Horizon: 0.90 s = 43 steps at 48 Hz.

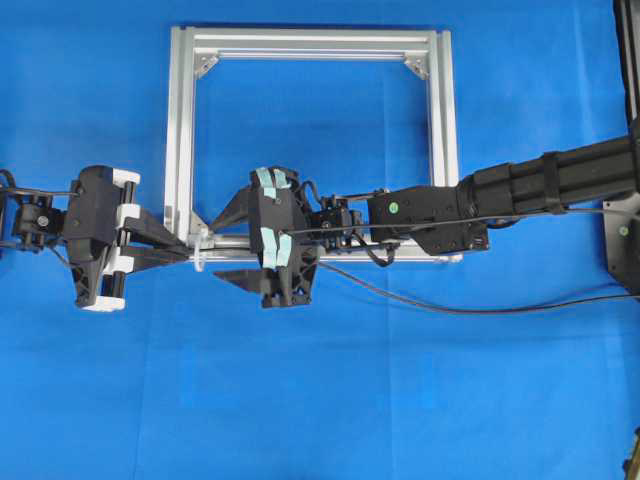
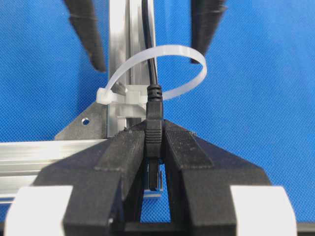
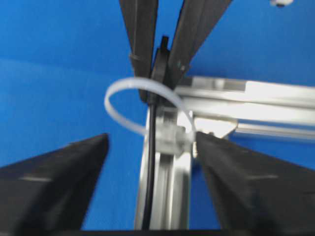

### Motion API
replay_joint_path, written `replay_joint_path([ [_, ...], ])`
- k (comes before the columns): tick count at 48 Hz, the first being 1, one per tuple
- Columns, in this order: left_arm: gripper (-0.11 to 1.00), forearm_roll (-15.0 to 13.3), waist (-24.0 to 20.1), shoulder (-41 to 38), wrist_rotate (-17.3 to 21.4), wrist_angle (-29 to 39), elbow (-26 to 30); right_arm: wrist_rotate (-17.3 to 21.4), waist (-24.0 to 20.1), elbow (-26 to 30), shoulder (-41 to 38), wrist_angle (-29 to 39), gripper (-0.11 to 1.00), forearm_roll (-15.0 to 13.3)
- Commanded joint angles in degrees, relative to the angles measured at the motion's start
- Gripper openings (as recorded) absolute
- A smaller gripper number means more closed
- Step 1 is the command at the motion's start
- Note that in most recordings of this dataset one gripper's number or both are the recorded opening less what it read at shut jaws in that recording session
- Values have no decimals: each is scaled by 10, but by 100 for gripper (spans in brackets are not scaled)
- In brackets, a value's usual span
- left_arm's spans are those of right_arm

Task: Insert the wire through the string loop located on the left side.

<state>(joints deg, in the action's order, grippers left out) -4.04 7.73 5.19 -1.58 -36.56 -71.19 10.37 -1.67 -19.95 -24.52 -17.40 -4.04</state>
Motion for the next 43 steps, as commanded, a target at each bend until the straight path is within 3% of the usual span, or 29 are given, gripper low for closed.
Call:
replay_joint_path([
  [1, 6, 1, 0, 10, 1, -3, 6, 1, 3, -1, 23, -4, 90, 2],
  [3, 6, 1, 0, 11, 1, -3, 6, 1, 3, -3, 25, -4, 95, 2],
  [14, 6, 1, 0, 16, 1, -3, 3, 1, 3, -7, 28, -4, 96, 3],
  [28, 6, 1, 4, 105, -3, 20, -47, 1, 3, -12, 30, -5, 96, 3],
  [33, 6, 1, 10, 145, -10, 62, -65, 1, 3, -12, 30, -5, 96, 3],
  [43, 6, 0, 25, 251, -28, 214, -58, 1, 3, -12, 31, -5, 96, 3],
])
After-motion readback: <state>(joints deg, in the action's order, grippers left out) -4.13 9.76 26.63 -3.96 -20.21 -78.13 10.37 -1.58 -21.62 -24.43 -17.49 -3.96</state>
